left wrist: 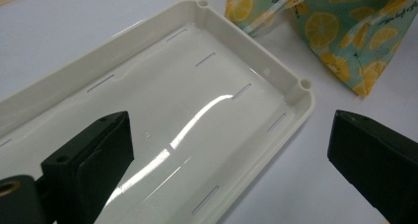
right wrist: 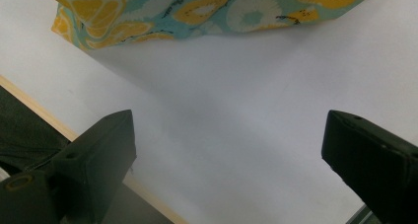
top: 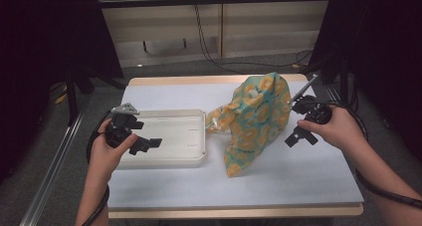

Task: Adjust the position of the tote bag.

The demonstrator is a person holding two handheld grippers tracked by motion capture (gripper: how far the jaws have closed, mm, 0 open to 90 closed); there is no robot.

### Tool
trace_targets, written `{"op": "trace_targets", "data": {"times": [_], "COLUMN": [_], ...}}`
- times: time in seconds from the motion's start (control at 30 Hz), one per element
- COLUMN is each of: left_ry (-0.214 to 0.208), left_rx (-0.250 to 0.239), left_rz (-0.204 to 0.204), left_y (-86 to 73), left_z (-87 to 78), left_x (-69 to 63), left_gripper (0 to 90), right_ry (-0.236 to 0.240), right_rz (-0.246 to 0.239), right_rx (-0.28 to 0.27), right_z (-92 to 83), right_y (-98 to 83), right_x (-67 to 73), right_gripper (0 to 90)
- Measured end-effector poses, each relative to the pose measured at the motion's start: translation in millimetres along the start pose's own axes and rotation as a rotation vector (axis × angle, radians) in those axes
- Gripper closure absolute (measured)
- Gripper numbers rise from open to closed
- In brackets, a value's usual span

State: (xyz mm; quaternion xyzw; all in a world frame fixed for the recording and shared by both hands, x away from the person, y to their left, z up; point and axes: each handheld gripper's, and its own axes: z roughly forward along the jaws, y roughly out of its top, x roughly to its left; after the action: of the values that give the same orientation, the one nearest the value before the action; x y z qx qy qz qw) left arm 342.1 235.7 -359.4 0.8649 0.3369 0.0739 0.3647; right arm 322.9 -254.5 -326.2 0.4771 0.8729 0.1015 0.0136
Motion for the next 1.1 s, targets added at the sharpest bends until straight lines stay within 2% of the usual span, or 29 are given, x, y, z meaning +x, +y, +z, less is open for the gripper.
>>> {"op": "trace_targets", "data": {"times": [0.03,0.07,0.2,0.4,0.67,0.83,0.9,0.93,1.1], "left_ry": [-0.012,0.002,-0.02,-0.022,-0.029,-0.029,-0.02,-0.034,-0.034], "left_rx": [0.0,0.0,0.013,0.01,0.032,0.028,0.031,0.044,0.042], "left_rz": [0.0,0.001,0.004,0.01,0.019,0.017,0.018,0.017,0.023], "left_y": [0.1,-0.1,-0.3,0.6,0.1,0.0,0.0,0.1,0.2], "left_z": [1.0,2.1,4.4,3.5,9.0,8.8,9.1,8.7,10.4], "left_x": [0.4,-0.1,-0.7,-1.5,-2.1,-1.9,-2.2,-1.8,-2.5], "left_gripper": [3.5,3.5,3.5,3.3,3.3,3.3,3.3,3.3,3.2], "right_ry": [-0.003,-0.002,-0.002,-0.004,0.004,0.003,0.005,0.004,0.015], "right_rz": [-0.004,0.0,-0.002,-0.003,0.023,0.042,0.058,0.059,0.076], "right_rx": [0.001,0.002,-0.001,-0.013,-0.041,-0.062,-0.06,-0.065,-0.07], "right_z": [-1.2,-2.2,-6.2,-17.7,-37.4,-51.6,-56.1,-58.1,-67.5], "right_y": [0.6,1.0,2.8,8.0,20.9,30.6,33.5,35.0,43.2], "right_x": [-0.4,-0.5,-1.3,0.2,3.1,1.9,1.3,1.4,0.8], "right_gripper": [6.0,6.0,6.0,6.1,6.0,6.1,6.1,6.1,6.4]}}
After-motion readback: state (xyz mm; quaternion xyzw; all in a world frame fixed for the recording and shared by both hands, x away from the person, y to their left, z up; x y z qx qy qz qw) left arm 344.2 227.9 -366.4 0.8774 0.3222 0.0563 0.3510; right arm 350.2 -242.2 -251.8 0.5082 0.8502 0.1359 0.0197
